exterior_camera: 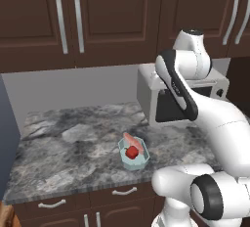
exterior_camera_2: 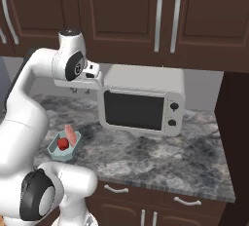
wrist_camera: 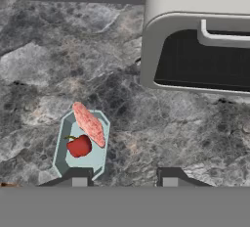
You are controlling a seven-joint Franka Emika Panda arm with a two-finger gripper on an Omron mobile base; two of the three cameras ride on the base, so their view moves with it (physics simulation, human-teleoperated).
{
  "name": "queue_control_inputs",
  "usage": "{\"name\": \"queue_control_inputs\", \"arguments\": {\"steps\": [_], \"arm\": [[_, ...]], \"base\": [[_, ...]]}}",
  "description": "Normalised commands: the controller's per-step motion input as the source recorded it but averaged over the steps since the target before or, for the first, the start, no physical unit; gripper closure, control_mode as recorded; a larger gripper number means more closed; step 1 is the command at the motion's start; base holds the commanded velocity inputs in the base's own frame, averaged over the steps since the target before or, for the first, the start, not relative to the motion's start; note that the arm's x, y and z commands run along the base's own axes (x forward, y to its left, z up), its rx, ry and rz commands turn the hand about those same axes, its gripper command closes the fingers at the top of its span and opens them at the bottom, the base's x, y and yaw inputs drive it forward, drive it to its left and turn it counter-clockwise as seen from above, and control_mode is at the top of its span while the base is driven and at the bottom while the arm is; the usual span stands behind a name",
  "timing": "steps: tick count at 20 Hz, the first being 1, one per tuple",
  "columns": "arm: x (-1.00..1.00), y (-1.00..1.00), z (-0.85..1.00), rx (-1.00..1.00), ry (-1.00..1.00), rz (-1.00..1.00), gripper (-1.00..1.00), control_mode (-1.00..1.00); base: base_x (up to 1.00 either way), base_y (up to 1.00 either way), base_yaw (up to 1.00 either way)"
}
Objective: Place the tupperware on the top shelf of the fridge. Make space for the tupperware among the existing items by rearranging them on the shelves if needed. Close the fridge door when finished.
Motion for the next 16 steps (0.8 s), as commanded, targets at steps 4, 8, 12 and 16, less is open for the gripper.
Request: {"name": "queue_control_inputs", "arguments": {"steps": [4,8,12,16], "arm": [[-0.01,0.02,-0.4,-0.06,0.02,0.0,-1.0,-1.0],[-0.06,0.25,-0.59,-0.11,0.07,0.0,-1.0,-1.0],[-0.23,0.16,-0.27,-0.05,0.06,0.0,-1.0,-1.0],[-0.43,0.11,-0.16,-0.03,0.07,0.0,-1.0,-1.0]], "base": [[0.0,0.0,0.0],[0.0,0.0,0.0],[0.0,0.0,0.0],[0.0,0.0,0.0]]}}
